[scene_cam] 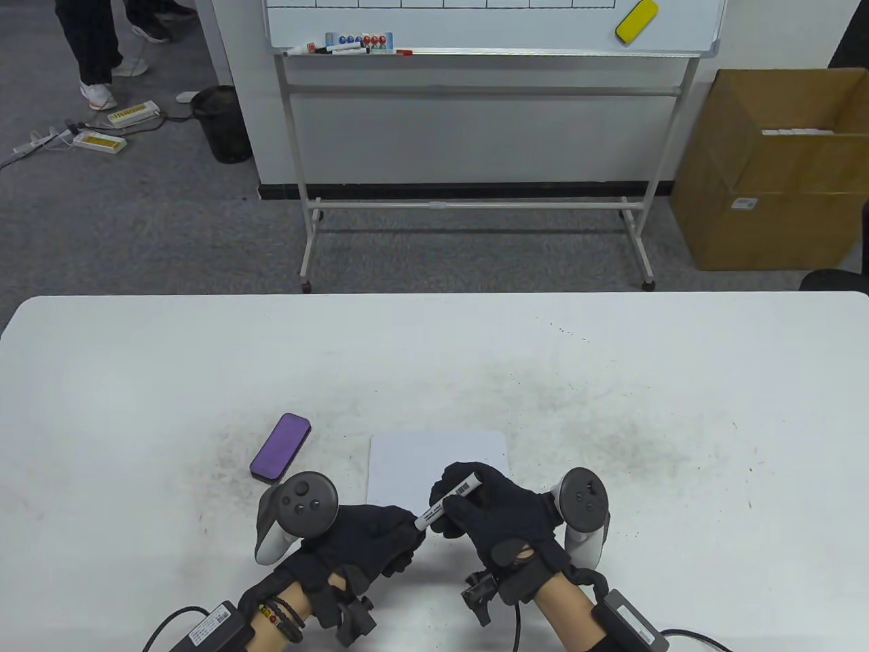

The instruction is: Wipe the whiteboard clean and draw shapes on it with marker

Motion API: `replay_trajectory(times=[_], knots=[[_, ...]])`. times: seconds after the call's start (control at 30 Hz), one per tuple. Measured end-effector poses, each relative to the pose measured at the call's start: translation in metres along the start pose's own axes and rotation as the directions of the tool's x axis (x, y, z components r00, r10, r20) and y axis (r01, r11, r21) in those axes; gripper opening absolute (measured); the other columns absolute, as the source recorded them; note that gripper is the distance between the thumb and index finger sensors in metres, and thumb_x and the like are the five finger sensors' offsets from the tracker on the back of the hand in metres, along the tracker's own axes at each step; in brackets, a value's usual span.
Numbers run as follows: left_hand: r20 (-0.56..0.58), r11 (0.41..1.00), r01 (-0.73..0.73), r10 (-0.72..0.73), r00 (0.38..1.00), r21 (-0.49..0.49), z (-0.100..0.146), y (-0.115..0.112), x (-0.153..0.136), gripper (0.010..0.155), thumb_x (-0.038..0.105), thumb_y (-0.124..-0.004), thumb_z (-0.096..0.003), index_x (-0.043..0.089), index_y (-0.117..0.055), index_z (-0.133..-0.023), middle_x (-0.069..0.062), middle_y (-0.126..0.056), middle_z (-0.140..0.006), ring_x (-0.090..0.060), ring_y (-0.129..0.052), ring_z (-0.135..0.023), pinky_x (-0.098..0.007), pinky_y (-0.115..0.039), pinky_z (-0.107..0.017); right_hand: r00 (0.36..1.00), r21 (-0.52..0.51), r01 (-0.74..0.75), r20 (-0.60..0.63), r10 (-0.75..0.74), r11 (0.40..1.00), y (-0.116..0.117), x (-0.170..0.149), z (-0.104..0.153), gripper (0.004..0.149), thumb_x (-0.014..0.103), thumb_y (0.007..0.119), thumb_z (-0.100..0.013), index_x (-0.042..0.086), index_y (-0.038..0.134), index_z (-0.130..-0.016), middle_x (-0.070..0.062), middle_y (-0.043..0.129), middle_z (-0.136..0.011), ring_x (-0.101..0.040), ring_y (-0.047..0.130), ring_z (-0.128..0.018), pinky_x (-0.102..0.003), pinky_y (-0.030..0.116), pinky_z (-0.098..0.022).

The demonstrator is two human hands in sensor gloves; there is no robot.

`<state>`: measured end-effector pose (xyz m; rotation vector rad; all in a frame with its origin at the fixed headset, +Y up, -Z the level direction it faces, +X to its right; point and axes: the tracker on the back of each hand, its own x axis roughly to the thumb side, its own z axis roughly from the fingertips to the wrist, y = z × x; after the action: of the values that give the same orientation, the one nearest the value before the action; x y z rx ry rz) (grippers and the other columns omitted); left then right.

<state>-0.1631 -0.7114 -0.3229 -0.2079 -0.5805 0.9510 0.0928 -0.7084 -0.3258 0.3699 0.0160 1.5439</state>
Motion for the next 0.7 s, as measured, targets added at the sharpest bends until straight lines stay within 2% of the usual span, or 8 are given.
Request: replay_trajectory(times=[0.1,0.2,0.27,0.37,0.43,0.6,0.7], knots=[[-0.025,0.999,-0.001,0.000,1.000,-0.052,0.004,0.002,-0.011,0.049,0.047,-0.069,-0.0386,0.020,-0.092,-0.071,0.001,-0.107,-0.045,-0.015,-0.108,-0.030,-0.041,-0.093,-0.036,0.996,-0.076,0.086,0.011,-0.085,0.993,-0.018,0.005,-0.002,0.052,0.031,0.090,-0.033,0.018,0.084,-0.083,-0.012,0.099,-0.071,-0.028,0.115,-0.046,-0.030,0.100,-0.031],[-0.065,1.000,0.016,-0.017,0.998,-0.009,0.007,0.009,-0.016,0.047,0.047,-0.075,-0.0385,0.018,-0.092,-0.073,-0.003,-0.108,-0.050,-0.018,-0.110,-0.036,-0.043,-0.092,-0.039,0.997,-0.156,0.077,0.023,-0.074,0.985,-0.040,0.006,-0.001,0.052,0.033,0.091,-0.033,0.019,0.084,-0.083,-0.011,0.099,-0.072,-0.027,0.115,-0.047,-0.030,0.100,-0.032],[-0.097,0.998,0.064,-0.061,0.993,0.025,0.006,0.012,-0.014,0.047,0.046,-0.079,-0.0376,0.019,-0.091,-0.074,-0.005,-0.109,-0.056,-0.019,-0.112,-0.041,-0.044,-0.093,-0.040,0.999,-0.148,0.037,0.000,-0.038,0.988,-0.038,0.001,0.000,0.052,0.035,0.091,-0.034,0.019,0.083,-0.084,-0.011,0.098,-0.073,-0.026,0.114,-0.049,-0.030,0.099,-0.033],[-0.148,0.973,0.200,-0.181,0.972,0.120,0.011,0.018,-0.015,0.045,0.045,-0.088,-0.0339,0.022,-0.094,-0.072,-0.005,-0.111,-0.056,-0.016,-0.115,-0.040,-0.041,-0.097,-0.039,0.999,-0.121,-0.039,-0.016,0.038,0.992,-0.034,0.000,-0.001,0.052,0.035,0.090,-0.035,0.019,0.082,-0.084,-0.011,0.097,-0.074,-0.027,0.113,-0.050,-0.031,0.098,-0.034],[-0.203,0.959,0.216,-0.178,0.963,0.183,0.015,0.025,-0.018,0.043,0.043,-0.092,-0.0328,0.024,-0.096,-0.071,-0.004,-0.110,-0.058,-0.016,-0.113,-0.042,-0.041,-0.096,-0.040,0.994,-0.101,-0.110,-0.010,0.110,0.989,-0.034,-0.001,0.000,0.052,0.036,0.090,-0.035,0.020,0.082,-0.084,-0.010,0.097,-0.074,-0.026,0.113,-0.051,-0.031,0.098,-0.034],[-0.335,0.935,0.251,-0.160,0.929,0.249,0.024,0.050,-0.022,0.041,0.039,-0.090,-0.0355,0.029,-0.095,-0.075,-0.003,-0.101,-0.067,-0.018,-0.105,-0.052,-0.044,-0.089,-0.048,0.988,-0.121,-0.155,-0.033,0.152,0.981,-0.040,-0.006,0.001,0.052,0.037,0.091,-0.036,0.020,0.082,-0.085,-0.010,0.097,-0.074,-0.026,0.112,-0.052,-0.032,0.097,-0.035],[-0.432,0.902,0.362,-0.237,0.870,0.234,0.030,0.065,-0.024,0.040,0.038,-0.090,-0.0363,0.030,-0.095,-0.075,-0.004,-0.093,-0.076,-0.020,-0.099,-0.060,-0.046,-0.085,-0.053,0.986,-0.144,-0.167,-0.038,0.163,0.975,-0.045,-0.007,0.001,0.052,0.037,0.091,-0.036,0.020,0.082,-0.085,-0.010,0.097,-0.074,-0.026,0.112,-0.052,-0.033,0.097,-0.035]])
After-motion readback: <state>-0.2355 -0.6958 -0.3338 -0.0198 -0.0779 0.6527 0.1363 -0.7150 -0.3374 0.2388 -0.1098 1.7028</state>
